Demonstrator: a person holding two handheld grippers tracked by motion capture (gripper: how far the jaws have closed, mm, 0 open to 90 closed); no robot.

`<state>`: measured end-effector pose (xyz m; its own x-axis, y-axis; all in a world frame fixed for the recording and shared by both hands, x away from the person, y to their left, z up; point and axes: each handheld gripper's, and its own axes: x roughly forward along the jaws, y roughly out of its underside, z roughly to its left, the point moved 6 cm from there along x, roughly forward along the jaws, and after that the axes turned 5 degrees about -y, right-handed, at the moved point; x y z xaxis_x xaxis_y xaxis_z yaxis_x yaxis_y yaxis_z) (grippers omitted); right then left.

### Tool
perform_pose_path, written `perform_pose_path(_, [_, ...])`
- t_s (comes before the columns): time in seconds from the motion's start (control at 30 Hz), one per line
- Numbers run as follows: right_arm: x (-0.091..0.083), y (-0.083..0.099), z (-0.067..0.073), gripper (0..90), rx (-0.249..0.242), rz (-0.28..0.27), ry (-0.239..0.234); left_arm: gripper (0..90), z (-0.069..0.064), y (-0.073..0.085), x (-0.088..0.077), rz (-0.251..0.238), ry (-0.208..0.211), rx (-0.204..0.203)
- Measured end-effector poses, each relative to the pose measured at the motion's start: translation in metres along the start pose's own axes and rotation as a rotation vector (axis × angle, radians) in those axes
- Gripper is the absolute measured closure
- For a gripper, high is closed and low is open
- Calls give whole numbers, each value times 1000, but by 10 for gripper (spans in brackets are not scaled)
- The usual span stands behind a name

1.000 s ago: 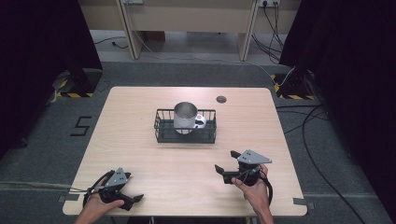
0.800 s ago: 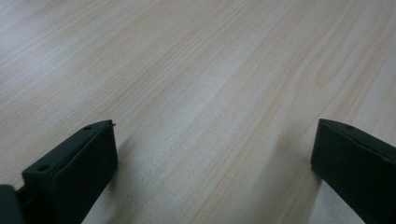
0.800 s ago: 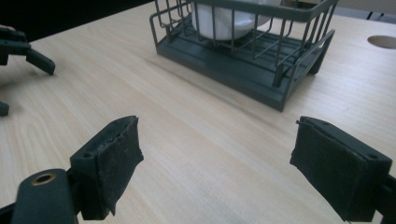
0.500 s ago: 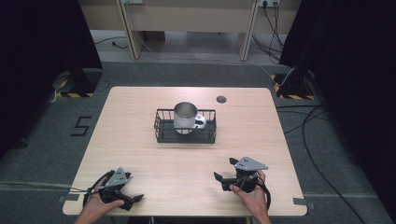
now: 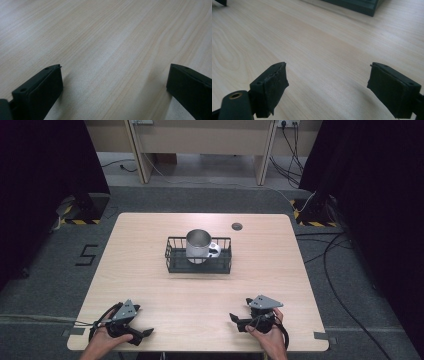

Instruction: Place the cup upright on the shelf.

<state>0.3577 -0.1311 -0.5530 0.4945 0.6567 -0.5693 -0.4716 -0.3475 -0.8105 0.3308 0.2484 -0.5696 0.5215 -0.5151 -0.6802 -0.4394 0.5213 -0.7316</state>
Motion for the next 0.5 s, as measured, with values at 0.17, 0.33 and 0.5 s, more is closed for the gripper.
perform_pose_path(0.17, [-1, 4, 0, 152, 2, 32, 12, 0, 0, 0, 0, 0, 0, 1])
perform_pose_path(0.33, [1, 10, 0, 149, -5, 119, 41, 0, 0, 0, 0, 0, 0, 1])
perform_pose_path(0.5, [1, 12, 3, 135, -58, 146, 60, 0, 0, 0, 0, 0, 0, 0])
